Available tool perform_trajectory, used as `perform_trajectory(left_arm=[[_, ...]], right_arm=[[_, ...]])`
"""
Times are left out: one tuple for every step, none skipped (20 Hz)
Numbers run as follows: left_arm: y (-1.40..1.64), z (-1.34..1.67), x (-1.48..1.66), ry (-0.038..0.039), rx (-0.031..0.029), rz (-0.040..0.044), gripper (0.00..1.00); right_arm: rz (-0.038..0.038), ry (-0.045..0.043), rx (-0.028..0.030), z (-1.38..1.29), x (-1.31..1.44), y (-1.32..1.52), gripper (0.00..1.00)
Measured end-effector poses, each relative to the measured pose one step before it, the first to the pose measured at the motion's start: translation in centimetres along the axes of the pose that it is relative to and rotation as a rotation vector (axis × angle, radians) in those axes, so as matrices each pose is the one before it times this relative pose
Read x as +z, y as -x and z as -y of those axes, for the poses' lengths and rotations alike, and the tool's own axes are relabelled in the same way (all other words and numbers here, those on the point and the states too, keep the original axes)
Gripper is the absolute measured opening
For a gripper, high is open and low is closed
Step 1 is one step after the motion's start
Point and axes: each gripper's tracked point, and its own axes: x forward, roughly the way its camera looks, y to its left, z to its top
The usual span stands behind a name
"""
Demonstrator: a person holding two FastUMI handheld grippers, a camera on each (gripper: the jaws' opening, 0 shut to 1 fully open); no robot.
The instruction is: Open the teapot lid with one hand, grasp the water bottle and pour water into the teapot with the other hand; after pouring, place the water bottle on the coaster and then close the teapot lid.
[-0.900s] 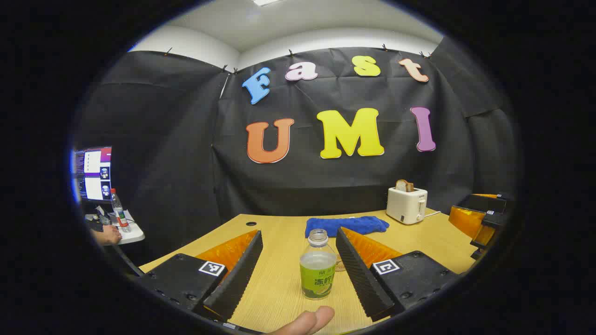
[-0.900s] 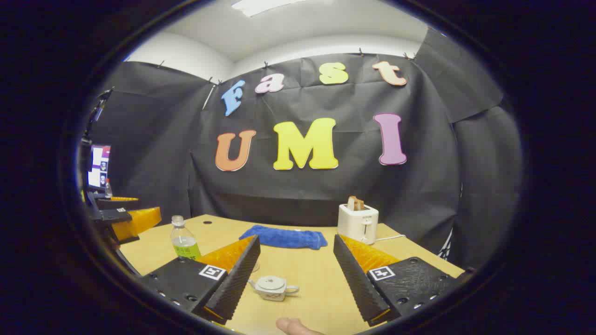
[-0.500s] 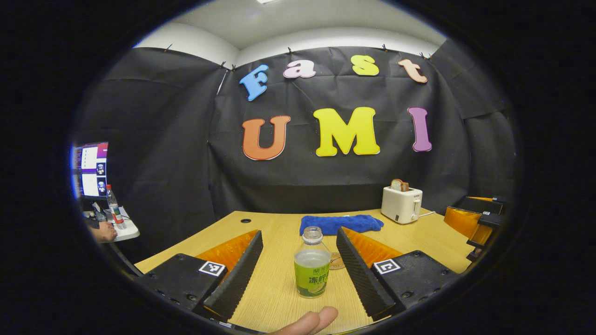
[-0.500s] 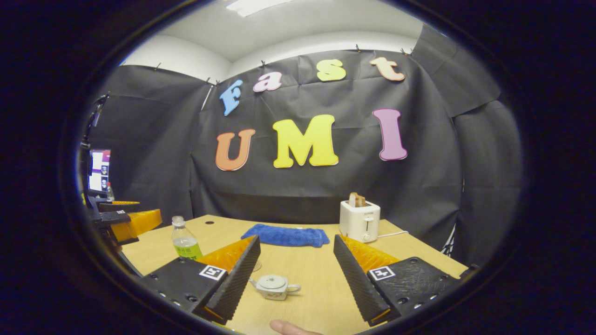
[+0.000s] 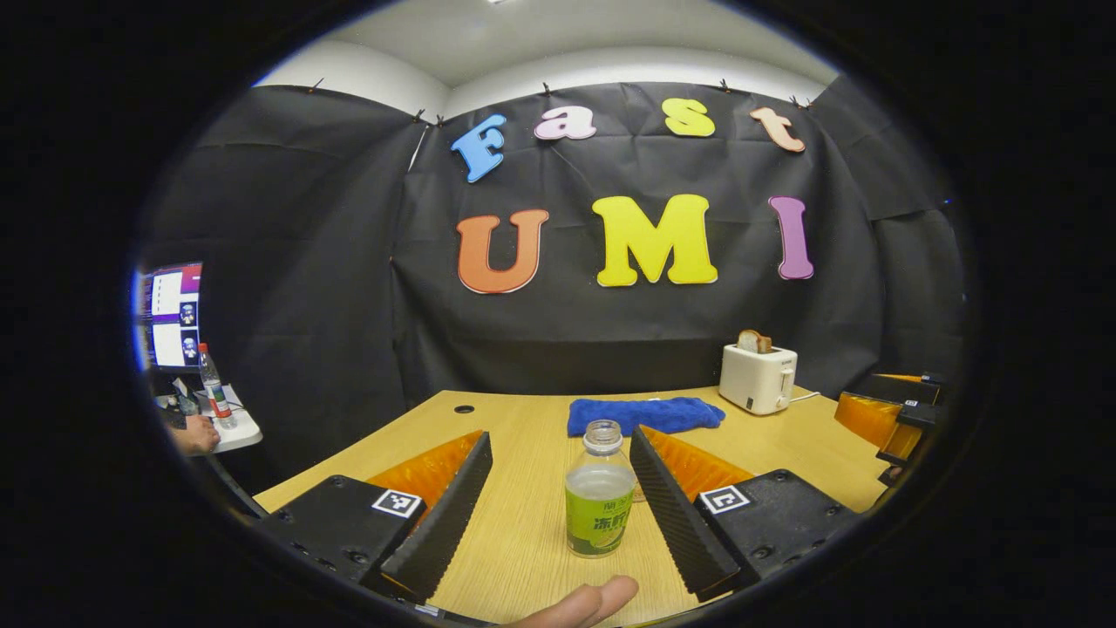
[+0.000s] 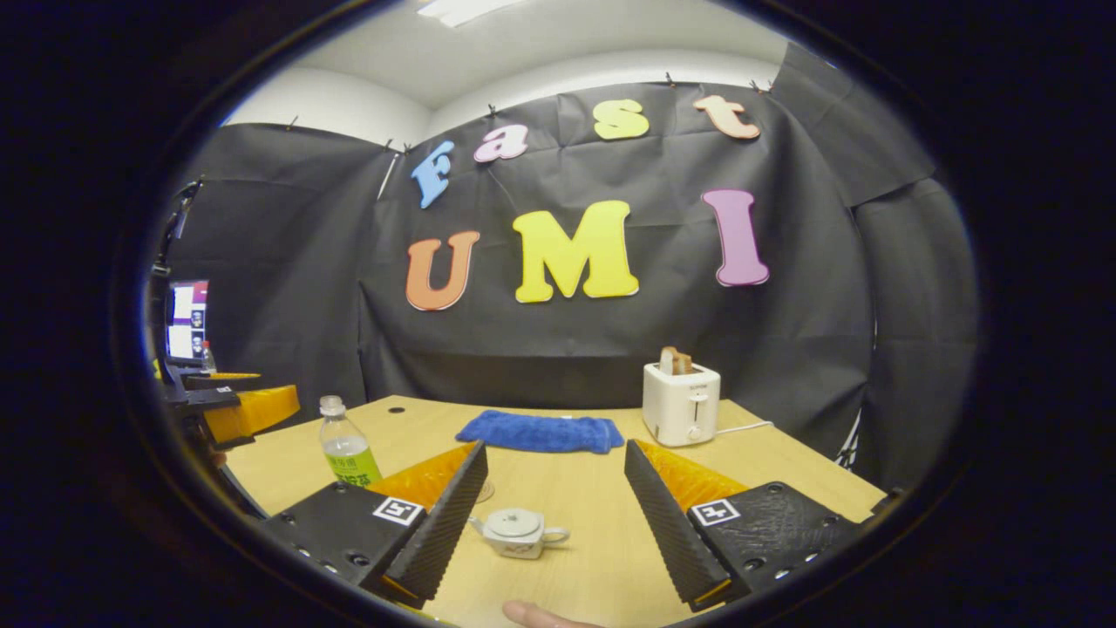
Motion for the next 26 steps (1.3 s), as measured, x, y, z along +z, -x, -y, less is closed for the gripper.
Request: perform_trajectory(left_arm=[[-0.096,-0.015,-0.020,0.00429,-0.00293,0.00014,0.99],[-0.102,-0.073,-0.057,0.00272,-0.00240,-0.00048,0.99],[-0.041,0.009,-0.024,-0.00071,-0.00057,0.00131,0.99],[-0.059,0.037,-0.038,-0.00285,-0.00294,-0.00078,0.99],[-0.135,0.072,-0.194,-0.00311,-0.00402,-0.00409,0.99],[-0.112,0.009,-0.246,-0.00227,-0.00253,-0.00391,0.99],[-0.099,-0.003,-0.144,-0.00151,-0.00167,-0.00197,0.99],[-0.069,-0.025,-0.085,-0.00250,-0.00187,-0.00319,0.99],[-0.110,-0.104,-0.003,-0.00265,0.00084,0.00203,0.99],[-0.197,-0.135,-0.211,-0.00277,0.00303,-0.00192,0.99],[-0.266,-0.058,-0.342,-0.00107,0.00226,-0.00528,0.99],[-0.178,0.076,-0.205,-0.00126,-0.00098,-0.00544,0.99],[-0.138,-0.191,-0.316,-0.00133,0.00155,-0.00757,0.99],[-0.292,-0.037,-0.204,-0.00079,0.00212,-0.00452,0.99],[-0.144,-0.053,-0.080,0.00039,0.00350,-0.00420,0.99],[-0.075,-0.194,-0.328,0.00243,0.00387,-0.00539,0.99],[-0.174,-0.112,-0.200,0.00279,0.00242,-0.00454,0.99],[-0.170,-0.040,-0.080,0.00441,0.00253,-0.00367,0.99],[-0.100,-0.064,-0.182,0.00504,-0.00088,-0.00500,0.99],[0.026,0.055,-0.146,0.00036,-0.00437,-0.00363,0.99],[-0.159,0.057,-0.077,-0.00141,0.00085,-0.00139,0.99],[-0.102,0.003,-0.020,-0.00283,-0.00019,-0.00115,1.00],[0.048,0.082,-0.018,-0.00161,-0.00434,0.00233,1.00],[-0.050,0.143,0.019,-0.00192,-0.00697,0.00056,1.00],[-0.020,-0.064,-0.117,0.00020,-0.00289,-0.00083,1.00],[-0.028,0.034,-0.067,-0.00039,-0.00366,0.00097,0.99]], right_arm=[[-0.00511,-0.00499,0.00777,-0.155,-0.440,-0.378,0.95],[-0.01152,-0.00390,0.00636,-0.137,-0.469,-0.395,0.95],[-0.00995,-0.00263,0.00844,-0.219,-0.750,-0.492,0.95],[-0.01314,-0.00229,0.00889,-0.360,-0.748,-0.541,0.95],[-0.01543,-0.00200,0.00640,-0.214,-0.765,-0.667,0.93],[-0.00878,-0.00517,0.00906,-0.361,-0.655,-0.737,0.96],[-0.00948,-0.00670,0.00552,-0.320,-0.683,-0.831,0.92],[-0.00903,-0.00280,-0.00076,-0.198,-0.803,-0.929,0.92],[-0.00781,0.00236,0.00400,-0.306,-0.692,-0.921,0.92],[-0.00890,0.00666,0.00526,-0.404,-0.838,-0.874,0.96],[-0.01069,0.00218,-0.00758,-0.005,-0.727,-0.895,0.92],[-0.00801,0.00159,-0.00373,0.037,-0.693,-0.699,0.96],[-0.00320,-0.00481,0.00156,-0.125,-0.643,-0.723,0.92],[-0.00881,-0.00159,-0.00243,0.020,-0.571,-0.590,0.95],[-0.00511,0.00326,-0.00368,0.168,-0.501,-0.440,0.95],[0.00768,0.00646,0.00035,0.058,-0.139,-0.287,0.92],[0.01228,0.00611,-0.00577,0.227,0.002,-0.071,0.92],[0.01375,0.00865,0.01695,-0.139,0.137,-0.067,0.86],[0.00334,0.01069,0.02426,-0.630,-0.155,-0.105,0.82],[-0.00250,0.01074,0.00746,-0.144,-0.099,-0.091,0.67],[-0.00814,0.01117,0.00238,0.084,-0.321,-0.059,0.66],[-0.01773,0.00685,0.00707,-0.056,-0.314,-0.138,0.65],[-0.00234,0.00765,0.01146,-0.377,-0.066,0.183,0.62],[-0.00145,0.00409,0.00577,-0.084,-0.046,-0.145,0.53],[0.00180,-0.00165,-0.00036,0.088,0.078,0.160,0.48],[-0.00977,-0.00502,-0.00518,0.193,-0.038,-0.056,0.37]])
